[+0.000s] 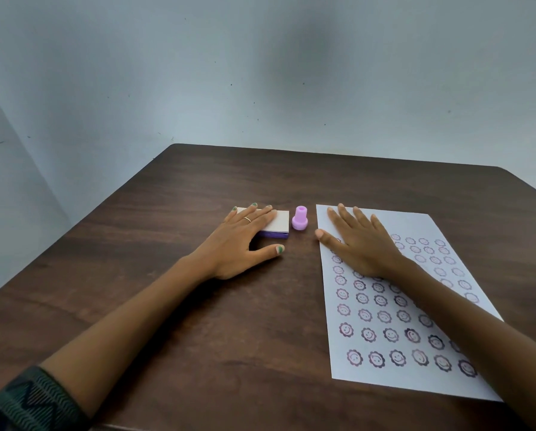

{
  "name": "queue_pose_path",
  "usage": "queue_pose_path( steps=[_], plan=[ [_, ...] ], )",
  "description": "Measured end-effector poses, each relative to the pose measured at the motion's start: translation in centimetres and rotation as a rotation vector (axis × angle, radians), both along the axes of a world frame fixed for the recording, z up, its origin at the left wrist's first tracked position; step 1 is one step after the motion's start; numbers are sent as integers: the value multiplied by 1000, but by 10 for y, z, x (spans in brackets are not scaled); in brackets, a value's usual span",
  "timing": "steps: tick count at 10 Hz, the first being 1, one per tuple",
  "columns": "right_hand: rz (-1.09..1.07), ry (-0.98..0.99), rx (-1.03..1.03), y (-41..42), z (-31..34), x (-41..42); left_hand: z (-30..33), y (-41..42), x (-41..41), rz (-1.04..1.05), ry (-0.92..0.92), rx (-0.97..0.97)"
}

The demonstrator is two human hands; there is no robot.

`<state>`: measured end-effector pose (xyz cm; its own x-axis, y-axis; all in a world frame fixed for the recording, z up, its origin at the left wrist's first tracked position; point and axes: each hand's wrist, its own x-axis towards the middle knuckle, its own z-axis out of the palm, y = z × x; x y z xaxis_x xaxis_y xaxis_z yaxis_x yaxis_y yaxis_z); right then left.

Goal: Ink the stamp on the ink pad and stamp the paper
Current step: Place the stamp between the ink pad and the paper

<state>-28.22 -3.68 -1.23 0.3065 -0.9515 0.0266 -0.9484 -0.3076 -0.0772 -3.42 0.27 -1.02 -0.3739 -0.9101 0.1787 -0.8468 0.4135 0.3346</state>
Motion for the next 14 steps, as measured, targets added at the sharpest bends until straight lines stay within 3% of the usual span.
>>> queue_pose_path(
  steps=[7, 14],
  plan=[
    [-39, -112, -63, -3, -5, 1, 3, 3, -3, 40, -12, 19],
    [-44, -211, 12, 9, 4, 1, 20, 7, -11, 76, 31, 71]
  ],
)
